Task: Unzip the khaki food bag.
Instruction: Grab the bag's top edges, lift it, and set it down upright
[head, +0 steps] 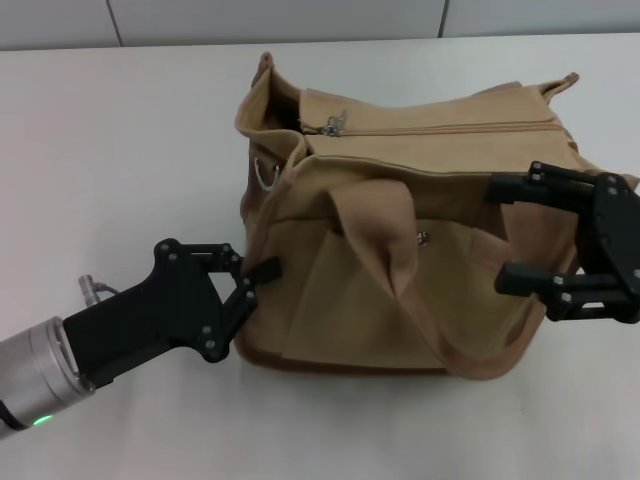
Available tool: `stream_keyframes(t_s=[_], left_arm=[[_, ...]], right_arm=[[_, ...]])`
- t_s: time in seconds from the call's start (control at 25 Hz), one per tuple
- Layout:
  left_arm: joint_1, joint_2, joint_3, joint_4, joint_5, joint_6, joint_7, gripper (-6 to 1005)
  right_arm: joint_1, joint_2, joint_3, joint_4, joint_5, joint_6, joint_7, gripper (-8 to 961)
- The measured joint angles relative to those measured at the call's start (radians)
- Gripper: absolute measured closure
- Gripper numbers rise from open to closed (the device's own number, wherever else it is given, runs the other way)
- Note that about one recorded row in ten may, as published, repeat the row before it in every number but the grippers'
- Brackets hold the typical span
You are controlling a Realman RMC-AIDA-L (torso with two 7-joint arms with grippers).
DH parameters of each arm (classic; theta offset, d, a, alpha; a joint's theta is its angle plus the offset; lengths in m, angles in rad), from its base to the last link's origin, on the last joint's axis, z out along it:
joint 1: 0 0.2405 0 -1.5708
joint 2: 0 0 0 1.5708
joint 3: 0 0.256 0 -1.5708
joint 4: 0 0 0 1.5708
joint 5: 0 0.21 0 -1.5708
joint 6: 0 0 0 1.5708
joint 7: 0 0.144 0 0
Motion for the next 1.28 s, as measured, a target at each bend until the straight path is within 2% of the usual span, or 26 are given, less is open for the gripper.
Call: stream_keyframes(t_s=[1.28], left_arm=[[-0.028, -0.001, 0.005, -0.007, 0.005, 0.072, -0.013, 940]], right_arm=[[-0.04, 0.006, 0.008, 0.0, 0.017, 0.007, 0.0, 114]])
